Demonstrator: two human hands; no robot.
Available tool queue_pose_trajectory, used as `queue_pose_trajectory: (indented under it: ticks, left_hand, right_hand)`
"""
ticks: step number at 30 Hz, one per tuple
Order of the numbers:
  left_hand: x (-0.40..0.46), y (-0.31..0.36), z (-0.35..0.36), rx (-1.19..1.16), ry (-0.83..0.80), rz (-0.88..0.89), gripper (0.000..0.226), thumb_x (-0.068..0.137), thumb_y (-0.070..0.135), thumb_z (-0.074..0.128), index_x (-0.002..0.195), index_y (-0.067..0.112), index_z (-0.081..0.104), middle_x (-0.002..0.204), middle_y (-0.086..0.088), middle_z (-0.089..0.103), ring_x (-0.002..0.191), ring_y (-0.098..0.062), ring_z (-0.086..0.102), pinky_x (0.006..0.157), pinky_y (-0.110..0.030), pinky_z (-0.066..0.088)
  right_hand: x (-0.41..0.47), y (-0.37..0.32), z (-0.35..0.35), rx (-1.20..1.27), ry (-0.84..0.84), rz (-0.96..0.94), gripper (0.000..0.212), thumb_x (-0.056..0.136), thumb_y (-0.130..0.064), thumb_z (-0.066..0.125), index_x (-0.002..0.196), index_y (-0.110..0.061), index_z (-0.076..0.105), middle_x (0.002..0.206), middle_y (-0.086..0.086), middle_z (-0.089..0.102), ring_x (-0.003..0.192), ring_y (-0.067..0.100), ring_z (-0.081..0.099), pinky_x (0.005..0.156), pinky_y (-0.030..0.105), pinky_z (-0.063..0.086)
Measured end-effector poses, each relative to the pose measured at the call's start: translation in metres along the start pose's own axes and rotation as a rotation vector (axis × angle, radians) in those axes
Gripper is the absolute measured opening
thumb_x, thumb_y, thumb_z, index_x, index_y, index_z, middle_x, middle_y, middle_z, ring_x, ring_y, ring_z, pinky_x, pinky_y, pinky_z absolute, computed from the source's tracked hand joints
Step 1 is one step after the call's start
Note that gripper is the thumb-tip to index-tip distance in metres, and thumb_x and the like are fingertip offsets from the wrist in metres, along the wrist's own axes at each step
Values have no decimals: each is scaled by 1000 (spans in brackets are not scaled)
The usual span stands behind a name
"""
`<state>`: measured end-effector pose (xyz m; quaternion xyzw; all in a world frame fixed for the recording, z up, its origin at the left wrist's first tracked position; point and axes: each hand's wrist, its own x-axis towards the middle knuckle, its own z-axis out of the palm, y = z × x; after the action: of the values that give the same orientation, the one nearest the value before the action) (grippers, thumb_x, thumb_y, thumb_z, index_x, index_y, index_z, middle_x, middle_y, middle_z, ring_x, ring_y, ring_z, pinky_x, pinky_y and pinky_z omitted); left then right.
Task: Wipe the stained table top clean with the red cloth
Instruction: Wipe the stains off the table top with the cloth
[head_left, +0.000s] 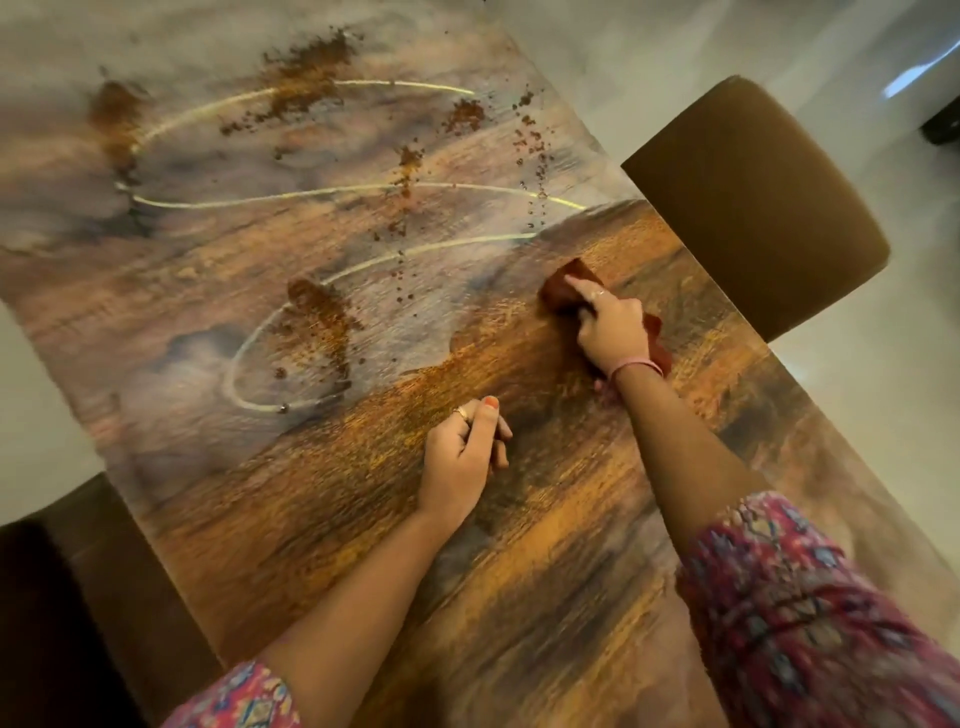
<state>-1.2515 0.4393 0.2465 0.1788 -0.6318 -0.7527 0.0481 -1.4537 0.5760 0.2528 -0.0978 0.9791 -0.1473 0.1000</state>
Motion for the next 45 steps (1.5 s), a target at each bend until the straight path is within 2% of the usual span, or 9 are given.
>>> queue_pose_trajectory:
  ticks: [3, 11, 18, 22, 27, 29, 35, 41, 45]
  left_hand:
    - [-8, 4, -34, -40, 138, -30, 38, 102, 24, 39, 70, 15, 58, 49, 5, 54, 42, -9, 45, 43, -19, 38]
    - [-17, 31, -129, -213, 478, -6, 39, 98, 29, 44, 64, 23, 60, 48, 8, 52, 42, -5, 45, 40, -17, 36]
    - [-58, 36, -181, -192, 545, 4, 43, 98, 33, 43, 61, 32, 65, 53, 11, 54, 48, -3, 46, 43, -16, 39]
    - [-78, 36, -186, -243, 605, -25, 44, 98, 31, 44, 59, 29, 64, 50, 10, 51, 46, -4, 44, 43, -17, 39]
    - [-98, 43, -190, -233, 613, -18, 44, 99, 30, 44, 59, 27, 62, 50, 10, 51, 44, -6, 43, 42, -18, 38]
    - [-110, 46, -192, -224, 605, -4, 43, 100, 30, 43, 61, 26, 61, 50, 9, 51, 43, -7, 42, 41, -18, 38]
    - [-151, 41, -197, -174, 631, -9, 37, 99, 30, 43, 67, 22, 60, 51, 9, 53, 45, -4, 45, 41, -16, 39]
    - [-196, 34, -192, -202, 679, -74, 33, 98, 31, 45, 69, 22, 58, 52, 10, 53, 48, -4, 46, 49, -22, 38]
    - [-224, 43, -197, -239, 698, -93, 32, 98, 30, 45, 70, 19, 57, 50, 11, 54, 46, -3, 46, 49, -22, 37]
  right_hand:
    - [-23, -51, 23, 49, 161, 217, 51, 93, -17, 44, 141, -34, 43, 141, -1, 47, 111, 33, 43, 93, 43, 43]
    - [-152, -111, 64, -177, -148, -782, 56, 86, -21, 36, 140, -38, 40, 141, -12, 48, 93, 25, 49, 64, 34, 45]
    - [-23, -80, 18, 74, 99, 385, 50, 96, -19, 43, 142, -39, 39, 138, 12, 43, 119, 38, 41, 100, 44, 40]
    - [-116, -169, 84, -102, 114, 44, 56, 93, -15, 35, 148, -22, 27, 146, 4, 38, 119, 38, 38, 83, 42, 49]
    - [-216, -178, 106, -148, -62, -600, 56, 84, -12, 41, 139, -20, 47, 134, 5, 55, 93, 32, 53, 66, 36, 54]
    - [-174, -158, 92, -129, -44, -526, 59, 87, -9, 42, 142, -28, 40, 140, -3, 50, 101, 29, 46, 78, 40, 51]
    - [-120, -164, 70, 174, 100, 260, 51, 94, -14, 47, 141, -33, 41, 143, 13, 39, 124, 39, 39, 91, 43, 42]
    - [-260, -249, 135, 6, -25, -423, 49, 95, -14, 39, 139, -35, 41, 143, -7, 42, 112, 31, 39, 82, 44, 45]
    - [-322, -220, 139, 8, -76, -498, 56, 91, -14, 45, 140, -38, 39, 143, -14, 41, 106, 27, 40, 77, 40, 47]
